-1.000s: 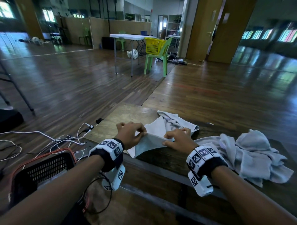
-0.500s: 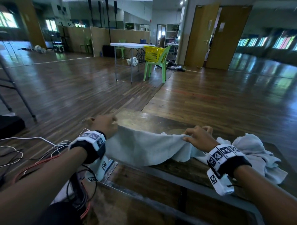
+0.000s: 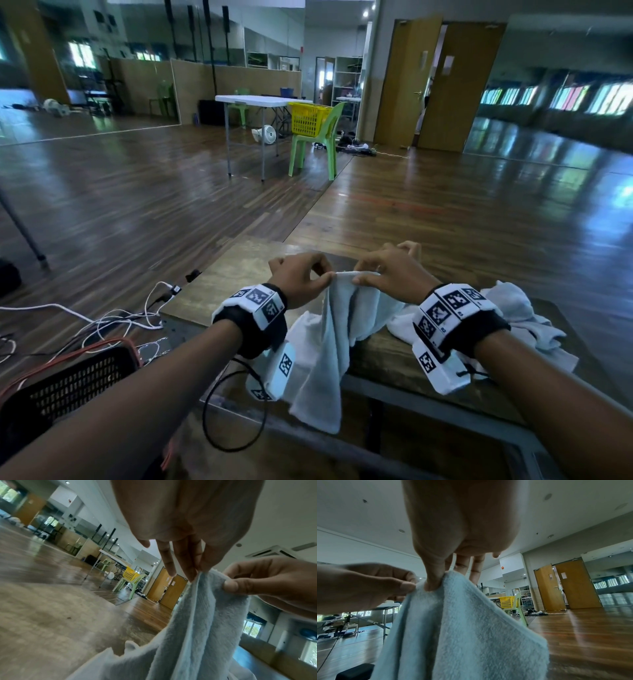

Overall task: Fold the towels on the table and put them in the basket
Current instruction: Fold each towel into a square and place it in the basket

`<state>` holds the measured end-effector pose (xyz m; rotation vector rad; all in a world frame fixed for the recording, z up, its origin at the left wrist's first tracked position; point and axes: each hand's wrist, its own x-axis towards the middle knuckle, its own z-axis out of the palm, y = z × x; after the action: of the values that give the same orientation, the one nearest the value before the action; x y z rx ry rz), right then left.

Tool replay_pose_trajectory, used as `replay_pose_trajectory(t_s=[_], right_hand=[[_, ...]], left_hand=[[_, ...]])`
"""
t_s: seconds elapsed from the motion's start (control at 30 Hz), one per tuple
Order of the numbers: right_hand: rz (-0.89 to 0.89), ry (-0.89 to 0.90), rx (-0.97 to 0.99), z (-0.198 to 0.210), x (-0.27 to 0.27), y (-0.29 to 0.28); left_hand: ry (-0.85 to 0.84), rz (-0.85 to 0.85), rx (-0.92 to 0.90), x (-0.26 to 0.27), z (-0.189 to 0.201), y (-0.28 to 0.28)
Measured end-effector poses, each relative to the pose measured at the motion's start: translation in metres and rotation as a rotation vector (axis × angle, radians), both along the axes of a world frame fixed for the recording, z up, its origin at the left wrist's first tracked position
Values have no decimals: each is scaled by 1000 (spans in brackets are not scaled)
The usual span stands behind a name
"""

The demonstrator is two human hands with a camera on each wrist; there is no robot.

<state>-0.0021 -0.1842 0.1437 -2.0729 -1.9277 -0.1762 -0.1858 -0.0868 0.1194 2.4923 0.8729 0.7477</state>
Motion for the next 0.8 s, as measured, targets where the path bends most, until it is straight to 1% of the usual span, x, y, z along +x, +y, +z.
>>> replay_pose_trajectory(t_s=[0.07, 0.13, 0.3, 0.43, 0.5, 0.53, 0.6, 0.63, 0.67, 0.77, 0.8], right_hand=[[4, 44, 2, -2, 3, -4], [1, 79, 15, -2, 9, -10], [-85, 52, 19, 6, 30, -29], [-166, -31, 24, 17, 43, -42], [-201, -49, 38, 23, 48, -46], [-208, -44, 49, 26, 48, -47], [-208, -30, 84, 34, 44, -46], [-199, -25, 108, 38, 41, -45], [-187, -18, 127, 42, 36, -41], [-125, -69, 158, 51, 16, -29], [-97, -88, 159, 54, 8, -25]], left_hand=[[-36, -3, 35, -1, 7, 0], [-85, 17, 32, -5, 16, 4], [-151, 72, 64, -25, 37, 19], [-227, 129, 82, -43, 45, 33], [-268, 195, 83, -49, 49, 35], [-267, 256, 102, -50, 49, 35], [-243, 364, 131, -50, 47, 36], [-210, 367, 116, -48, 42, 37], [-177, 313, 84, -45, 38, 34], [-61, -27, 2, -26, 24, 15], [-18, -86, -10, -19, 23, 4]])
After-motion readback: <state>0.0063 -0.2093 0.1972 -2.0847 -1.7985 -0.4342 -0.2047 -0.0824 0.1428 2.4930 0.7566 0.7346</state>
